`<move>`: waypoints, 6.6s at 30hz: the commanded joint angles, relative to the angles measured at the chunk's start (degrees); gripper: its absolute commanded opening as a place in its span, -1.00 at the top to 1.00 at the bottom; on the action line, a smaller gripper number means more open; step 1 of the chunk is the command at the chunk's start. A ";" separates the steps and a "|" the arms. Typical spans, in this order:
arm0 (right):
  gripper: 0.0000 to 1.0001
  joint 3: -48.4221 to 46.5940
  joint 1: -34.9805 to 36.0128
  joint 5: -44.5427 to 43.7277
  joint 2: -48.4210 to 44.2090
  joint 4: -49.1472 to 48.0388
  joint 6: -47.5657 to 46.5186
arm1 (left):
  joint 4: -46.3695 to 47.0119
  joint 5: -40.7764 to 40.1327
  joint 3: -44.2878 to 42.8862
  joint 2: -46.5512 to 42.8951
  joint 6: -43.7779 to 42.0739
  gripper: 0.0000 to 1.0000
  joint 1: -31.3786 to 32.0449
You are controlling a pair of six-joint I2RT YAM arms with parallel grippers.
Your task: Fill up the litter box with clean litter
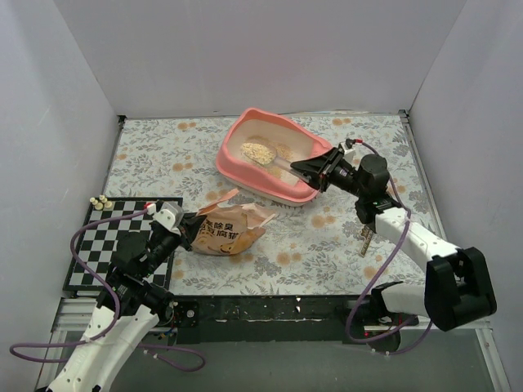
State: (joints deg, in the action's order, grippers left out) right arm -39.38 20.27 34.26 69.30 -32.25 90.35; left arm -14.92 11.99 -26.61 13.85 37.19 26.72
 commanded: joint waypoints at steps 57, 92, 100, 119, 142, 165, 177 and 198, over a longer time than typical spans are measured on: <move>0.97 -30.70 -1.98 -60.44 -2.67 63.55 -63.55 | 3.31 1.81 -3.01 -2.77 4.91 1.00 -0.09; 0.02 -10.19 -12.45 -42.53 8.93 43.58 -64.24 | 5.43 3.74 -2.66 1.71 2.45 1.00 -0.09; 0.08 -23.01 -6.41 -27.93 12.96 57.89 -71.26 | 5.60 4.97 -3.54 3.73 1.31 1.00 -0.09; 0.04 -19.16 11.02 -33.63 21.84 53.62 -69.17 | 6.74 11.82 -8.19 9.00 -2.38 1.00 -0.09; -0.06 -22.24 -0.85 -21.18 21.68 35.32 -80.92 | 15.98 39.52 -17.77 32.38 -9.49 1.00 -0.44; -0.14 -12.31 -4.63 29.35 3.22 53.08 -127.08 | 6.65 35.84 -13.39 18.33 -6.44 1.00 -1.06; -0.12 -8.17 2.31 35.88 4.79 48.07 -127.52 | 2.79 25.19 -11.44 9.80 -5.55 1.00 -1.06; 0.07 13.79 4.42 38.43 9.52 -46.59 -59.64 | 2.17 23.61 -9.86 9.36 -4.93 1.00 -1.06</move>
State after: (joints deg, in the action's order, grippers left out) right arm -27.79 24.43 71.99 74.91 -36.73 3.49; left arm -19.66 35.79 -35.40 25.04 31.59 25.61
